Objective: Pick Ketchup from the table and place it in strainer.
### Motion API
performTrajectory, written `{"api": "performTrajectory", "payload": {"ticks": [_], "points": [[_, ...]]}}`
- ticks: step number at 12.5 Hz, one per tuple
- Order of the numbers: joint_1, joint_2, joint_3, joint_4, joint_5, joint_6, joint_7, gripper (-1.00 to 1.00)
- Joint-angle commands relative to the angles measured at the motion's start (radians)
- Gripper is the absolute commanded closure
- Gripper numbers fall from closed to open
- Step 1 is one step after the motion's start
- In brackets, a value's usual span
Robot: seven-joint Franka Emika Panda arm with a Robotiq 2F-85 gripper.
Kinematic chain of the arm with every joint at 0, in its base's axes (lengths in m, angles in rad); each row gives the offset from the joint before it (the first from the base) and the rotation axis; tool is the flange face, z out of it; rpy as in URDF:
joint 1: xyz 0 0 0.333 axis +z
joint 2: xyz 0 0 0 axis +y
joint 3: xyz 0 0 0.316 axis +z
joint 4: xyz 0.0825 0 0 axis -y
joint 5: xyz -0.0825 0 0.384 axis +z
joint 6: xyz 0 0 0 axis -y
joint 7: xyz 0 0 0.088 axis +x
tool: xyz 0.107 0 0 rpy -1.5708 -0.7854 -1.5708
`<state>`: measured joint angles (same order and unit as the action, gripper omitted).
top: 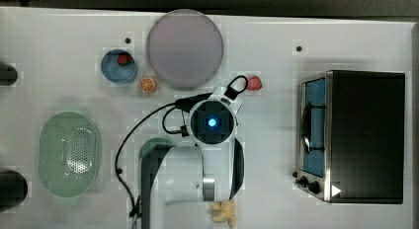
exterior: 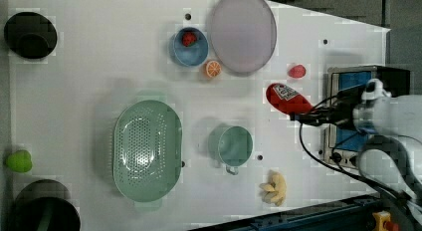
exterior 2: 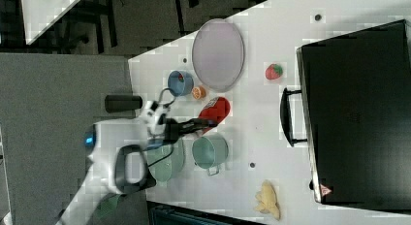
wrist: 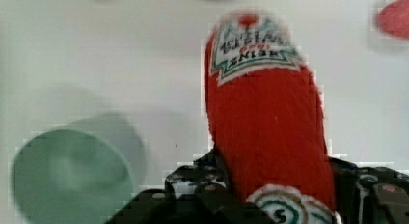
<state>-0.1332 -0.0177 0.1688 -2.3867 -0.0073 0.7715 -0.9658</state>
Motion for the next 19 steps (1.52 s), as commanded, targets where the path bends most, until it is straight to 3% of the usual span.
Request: {"api": "performTrajectory", "payload": {"ticks": [1,4,9,14,19], "points": [[0.025,-0.101,0.084,0.056,0.0,-0.155,0.119,-0.21],[0.041,-0.157,0.19,0.091,0.006,-0.216,0.254,-0.21],[0.061,-0.129,0.402,0.11,0.043,-0.194,0.6,-0.21],[0.063,-0.014,0.554,0.118,0.043,-0.025,0.861,-0.21],[0.072,0.179,0.619,0.118,0.038,0.155,1.025,-0.21]]}}
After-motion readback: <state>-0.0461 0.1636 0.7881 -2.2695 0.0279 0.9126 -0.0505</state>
